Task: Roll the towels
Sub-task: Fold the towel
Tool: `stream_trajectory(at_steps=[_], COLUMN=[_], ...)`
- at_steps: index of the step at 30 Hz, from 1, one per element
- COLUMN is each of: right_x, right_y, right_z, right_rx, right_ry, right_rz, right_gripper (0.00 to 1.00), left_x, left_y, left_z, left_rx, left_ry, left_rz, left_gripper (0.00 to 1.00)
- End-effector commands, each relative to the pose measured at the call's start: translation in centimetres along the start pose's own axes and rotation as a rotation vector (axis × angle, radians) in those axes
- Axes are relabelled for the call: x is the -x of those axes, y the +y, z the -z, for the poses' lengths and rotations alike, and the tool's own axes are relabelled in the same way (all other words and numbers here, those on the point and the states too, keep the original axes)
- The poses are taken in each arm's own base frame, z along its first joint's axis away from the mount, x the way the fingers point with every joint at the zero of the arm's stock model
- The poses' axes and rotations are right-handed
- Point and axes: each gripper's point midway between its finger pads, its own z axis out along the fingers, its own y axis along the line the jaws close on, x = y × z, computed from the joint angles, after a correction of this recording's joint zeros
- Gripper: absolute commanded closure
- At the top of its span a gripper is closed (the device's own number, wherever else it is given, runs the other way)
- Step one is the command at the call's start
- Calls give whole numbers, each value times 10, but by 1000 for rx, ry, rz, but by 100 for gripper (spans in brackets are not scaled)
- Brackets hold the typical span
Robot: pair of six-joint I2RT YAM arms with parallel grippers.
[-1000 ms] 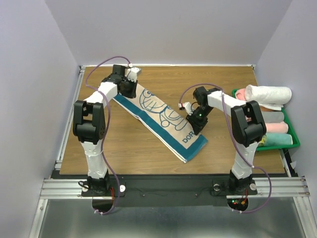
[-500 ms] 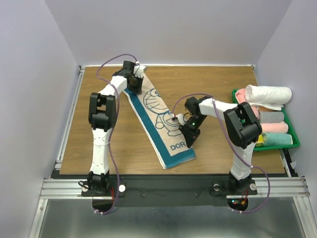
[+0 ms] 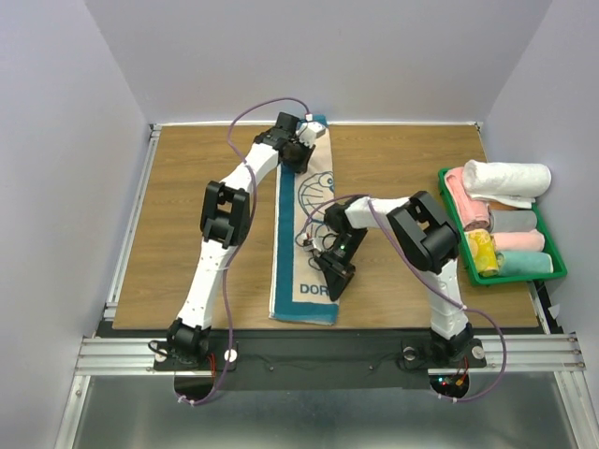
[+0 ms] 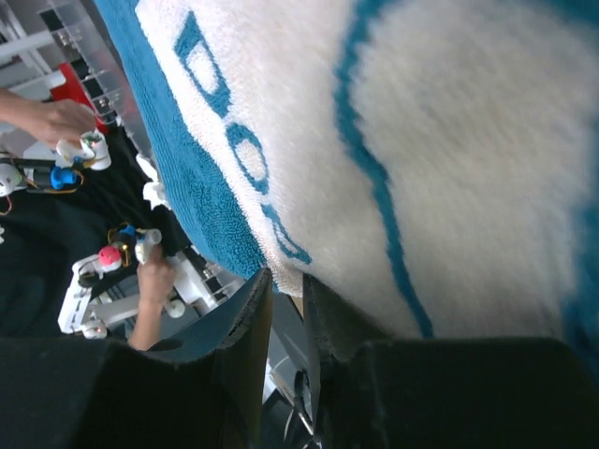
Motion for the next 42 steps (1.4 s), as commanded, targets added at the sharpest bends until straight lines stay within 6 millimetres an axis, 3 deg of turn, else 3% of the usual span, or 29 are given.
stream_trajectory(at_steps=[1, 5, 8, 9, 11, 12, 13, 15, 16, 17, 18, 19, 20, 21, 22, 23, 24, 25, 26, 27, 28, 30, 31, 35, 38, 42], right_x=[8, -5, -12, -14, -19, -17, -18, -14, -11, -5, -2, 2, 5, 9, 10, 12, 11, 9, 6, 4, -4, -10, -13, -25, -31, -31], right_y=[-22, -22, -24, -25, -24, -21, -24, -22, -19, -19, -15, -9, -3, 4, 15, 24, 31, 42, 47, 51, 55, 51, 49, 42, 40, 37], right_z=[-37, -42, -37, -35, -31, -26, -21, -10, 0, 10, 18, 28, 33, 38, 40, 44, 43, 39, 36, 32, 24, 13, 9, -4, -14, -20], right_rx=[-104, -106, -151, -169, -181, -192, -210, -222, -244, -258, -261, -268, -270, -261, -228, -212, -186, -122, -89, -57, -9, 25, 30, 51, 63, 69], right_ry=[47, 70, 73, 73, 71, 55, 45, 13, -11, -44, -59, -94, -110, -126, -147, -172, -182, -191, -190, -189, -175, -153, -140, -94, -59, -43], right_rz=[130, 121, 133, 133, 134, 146, 140, 141, 149, 155, 162, 178, 189, 202, 211, 225, 226, 216, 210, 207, 192, 166, 161, 136, 133, 144], right_gripper=[73, 73, 73, 72, 69, 67, 66, 61, 59, 54, 53, 52, 52, 52, 52, 53, 53, 53, 54, 56, 57, 61, 63, 66, 66, 66], left_x=[12, 6, 15, 26, 31, 55, 61, 66, 84, 71, 85, 82, 55, 47, 49, 20, 10, 12, 4, -18, -14, -32, -32, -62, -103, -131], left_y=[-2, 3, 13, 14, 17, 16, 23, 17, 13, 11, 3, -3, -10, -17, -28, -37, -42, -52, -57, -66, -76, -89, -96, -128, -140, -151], left_z=[17, 27, 45, 61, 83, 113, 131, 155, 190, 194, 229, 240, 235, 242, 270, 262, 267, 288, 291, 286, 303, 303, 315, 314, 300, 291], left_rx=[-8, 33, 58, 51, -20, -33, -40, -63, -39, -32, 0, 7, -10, -13, 2, -26, -30, -14, -17, -48, -40, -70, -71, -142, -160, -180], left_ry=[-26, 1, -15, -47, -94, -172, -208, -248, -306, -287, -346, -353, -307, -306, -345, -298, -294, -335, -340, -320, -373, -385, -415, -375, -278, -229], left_rz=[-36, -46, -35, -33, -5, -20, -12, -32, -78, -104, -163, -193, -231, -257, -298, -293, -319, -349, -356, -355, -395, -398, -426, -539, -624, -666], left_gripper=[77, 74, 70, 68, 62, 52, 48, 44, 43, 42, 42, 42, 42, 42, 42, 42, 42, 43, 44, 46, 46, 47, 48, 49, 50, 50])
